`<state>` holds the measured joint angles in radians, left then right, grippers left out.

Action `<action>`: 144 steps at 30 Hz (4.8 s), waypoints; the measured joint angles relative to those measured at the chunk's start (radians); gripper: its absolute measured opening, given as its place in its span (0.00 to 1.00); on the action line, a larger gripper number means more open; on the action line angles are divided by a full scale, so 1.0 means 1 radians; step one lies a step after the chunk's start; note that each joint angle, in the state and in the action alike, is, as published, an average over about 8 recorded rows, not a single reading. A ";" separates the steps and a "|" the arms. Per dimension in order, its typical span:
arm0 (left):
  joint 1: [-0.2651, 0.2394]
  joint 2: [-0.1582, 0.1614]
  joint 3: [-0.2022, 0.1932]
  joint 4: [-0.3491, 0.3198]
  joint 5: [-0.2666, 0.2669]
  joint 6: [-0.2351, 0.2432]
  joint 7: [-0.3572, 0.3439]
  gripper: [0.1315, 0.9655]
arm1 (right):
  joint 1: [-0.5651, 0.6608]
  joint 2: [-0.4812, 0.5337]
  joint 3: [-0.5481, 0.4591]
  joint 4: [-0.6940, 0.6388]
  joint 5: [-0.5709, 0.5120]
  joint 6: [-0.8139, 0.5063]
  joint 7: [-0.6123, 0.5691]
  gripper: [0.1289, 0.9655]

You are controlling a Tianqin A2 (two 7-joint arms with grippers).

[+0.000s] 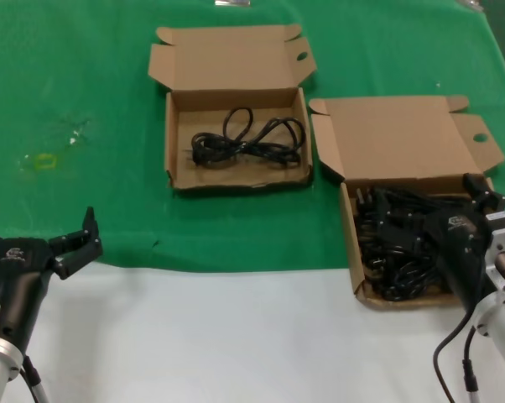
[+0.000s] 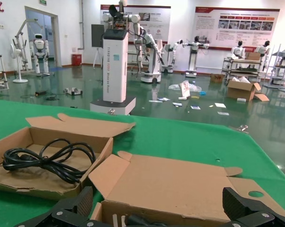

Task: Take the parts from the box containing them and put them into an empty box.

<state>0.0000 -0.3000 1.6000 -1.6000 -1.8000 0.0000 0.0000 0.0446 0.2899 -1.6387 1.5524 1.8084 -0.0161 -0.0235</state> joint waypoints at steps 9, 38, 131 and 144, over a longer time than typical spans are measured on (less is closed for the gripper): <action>0.000 0.000 0.000 0.000 0.000 0.000 0.000 1.00 | 0.000 0.000 0.000 0.000 0.000 0.000 0.000 1.00; 0.000 0.000 0.000 0.000 0.000 0.000 0.000 1.00 | 0.000 0.000 0.000 0.000 0.000 0.000 0.000 1.00; 0.000 0.000 0.000 0.000 0.000 0.000 0.000 1.00 | 0.000 0.000 0.000 0.000 0.000 0.000 0.000 1.00; 0.000 0.000 0.000 0.000 0.000 0.000 0.000 1.00 | 0.000 0.000 0.000 0.000 0.000 0.000 0.000 1.00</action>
<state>0.0000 -0.3000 1.6000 -1.6000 -1.8000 0.0000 0.0000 0.0446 0.2899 -1.6387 1.5524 1.8084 -0.0161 -0.0236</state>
